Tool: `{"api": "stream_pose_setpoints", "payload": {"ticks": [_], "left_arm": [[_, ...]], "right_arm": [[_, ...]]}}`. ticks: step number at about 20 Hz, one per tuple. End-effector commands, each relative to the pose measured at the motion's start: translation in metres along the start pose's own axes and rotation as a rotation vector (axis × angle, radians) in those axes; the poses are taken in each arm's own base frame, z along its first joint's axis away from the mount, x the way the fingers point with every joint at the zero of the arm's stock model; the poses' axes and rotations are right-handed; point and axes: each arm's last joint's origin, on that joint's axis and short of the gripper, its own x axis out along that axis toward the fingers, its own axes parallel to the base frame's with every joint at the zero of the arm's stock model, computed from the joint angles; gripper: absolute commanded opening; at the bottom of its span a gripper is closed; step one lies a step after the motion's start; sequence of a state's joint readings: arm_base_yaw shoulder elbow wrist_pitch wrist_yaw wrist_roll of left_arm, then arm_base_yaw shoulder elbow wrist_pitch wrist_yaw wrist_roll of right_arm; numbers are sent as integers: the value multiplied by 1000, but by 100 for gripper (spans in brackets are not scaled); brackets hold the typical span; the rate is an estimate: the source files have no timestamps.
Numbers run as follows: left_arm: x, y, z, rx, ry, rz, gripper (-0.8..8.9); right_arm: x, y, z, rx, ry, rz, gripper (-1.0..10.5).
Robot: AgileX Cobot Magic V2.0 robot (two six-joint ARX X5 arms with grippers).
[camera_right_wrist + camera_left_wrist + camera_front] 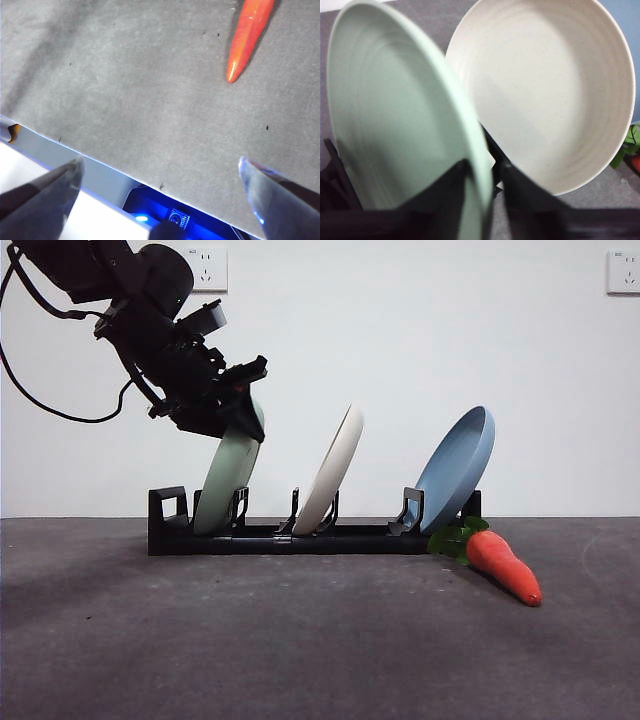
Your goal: Take the green plate from the plate rack,put the plate on the table,take the carrot from the table,put the carrot in the plate
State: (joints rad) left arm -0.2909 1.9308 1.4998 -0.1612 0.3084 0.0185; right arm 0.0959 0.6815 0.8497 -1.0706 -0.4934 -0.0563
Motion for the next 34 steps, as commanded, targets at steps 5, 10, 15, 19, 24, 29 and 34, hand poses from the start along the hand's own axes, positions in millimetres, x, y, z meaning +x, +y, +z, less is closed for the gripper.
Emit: {"api": "stream_pose_setpoints", "payload": {"ticks": [5,10,15,19,24,29,34], "left_arm": [[-9,-4,7,0,-12,-16,-8],[-45,-15,30,-11,-96,-14,-8],[-102,-33,49,6,-135,-13,-8],[-159,-70,51,151,-91,0,-8],[-197,-137,34,410,29,107,-6],[-178,-190,-3,599,177,155,-6],[-136,-211,-63,755,259,186,-6]], "right_arm": [[-1,0,1,2,-7,-3,598],[-1,0,1,-6,-7,-3,598],[-1,0,1,-9,-7,-3,598],[-1,0,1,-9,-7,-3,598],[-1,0,2,-14,-18,-4,598],[-1,0,2,-14,-18,-3,598],[-1,0,2,-14,-18,-3,598]]}}
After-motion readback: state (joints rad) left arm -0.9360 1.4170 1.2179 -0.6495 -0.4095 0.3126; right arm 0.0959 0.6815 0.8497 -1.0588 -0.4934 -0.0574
